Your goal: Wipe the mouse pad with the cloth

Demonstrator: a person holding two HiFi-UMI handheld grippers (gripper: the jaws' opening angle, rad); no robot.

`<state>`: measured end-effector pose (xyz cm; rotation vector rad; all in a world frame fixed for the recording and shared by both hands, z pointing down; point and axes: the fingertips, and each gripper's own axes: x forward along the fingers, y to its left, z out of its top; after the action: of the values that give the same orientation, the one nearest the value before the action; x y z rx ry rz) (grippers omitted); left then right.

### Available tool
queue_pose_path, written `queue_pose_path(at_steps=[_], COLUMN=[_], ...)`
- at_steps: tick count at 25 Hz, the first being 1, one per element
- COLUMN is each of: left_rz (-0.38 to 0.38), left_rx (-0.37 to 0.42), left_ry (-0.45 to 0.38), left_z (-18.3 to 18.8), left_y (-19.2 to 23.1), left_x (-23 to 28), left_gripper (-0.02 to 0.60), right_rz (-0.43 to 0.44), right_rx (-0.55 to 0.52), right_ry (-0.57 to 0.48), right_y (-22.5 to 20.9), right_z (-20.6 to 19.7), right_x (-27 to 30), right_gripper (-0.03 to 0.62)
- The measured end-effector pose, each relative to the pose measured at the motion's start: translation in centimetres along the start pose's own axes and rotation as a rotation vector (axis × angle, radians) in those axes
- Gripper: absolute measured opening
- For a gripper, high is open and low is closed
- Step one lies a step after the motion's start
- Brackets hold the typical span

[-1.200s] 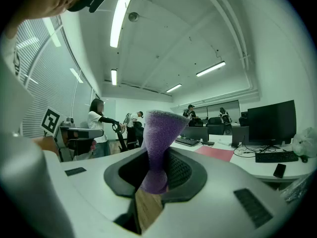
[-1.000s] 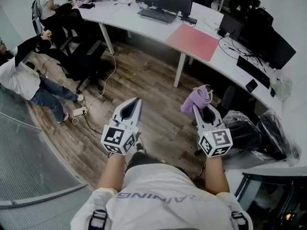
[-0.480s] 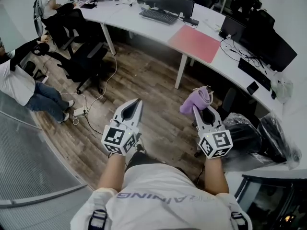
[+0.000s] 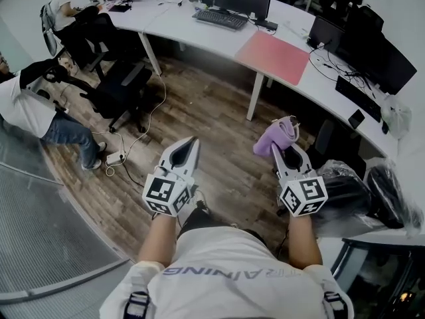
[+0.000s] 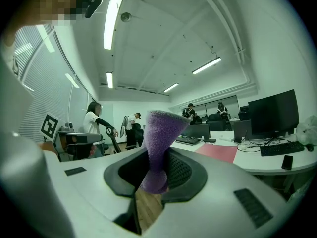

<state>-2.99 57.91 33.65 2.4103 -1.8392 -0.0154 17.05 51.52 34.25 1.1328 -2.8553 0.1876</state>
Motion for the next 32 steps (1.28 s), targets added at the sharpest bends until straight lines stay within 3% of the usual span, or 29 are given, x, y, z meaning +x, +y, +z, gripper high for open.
queue_pose_path(at_steps=[10, 21, 32], left_rz=[-0.069, -0.138, -0.158], left_rx=[-0.013, -0.016, -0.039], left_ry=[0.006, 0.007, 0.011], left_z=[0.4, 1.4, 0.5], left_y=[5.9, 15.0, 19.0], left_x=[4.7, 7.6, 9.8], left_gripper=[0.032, 0.032, 0.032], right_rz=[-0.068, -0.139, -0.149], right_rx=[0.014, -0.016, -0.046], right_ry=[0.023, 0.030, 0.071], right_y=[-0.6, 2.1, 2.2], right_z=[0.4, 2.0, 1.6], right_x=[6.3, 14.7, 19.7], right_gripper=[0.103, 0.103, 0.103])
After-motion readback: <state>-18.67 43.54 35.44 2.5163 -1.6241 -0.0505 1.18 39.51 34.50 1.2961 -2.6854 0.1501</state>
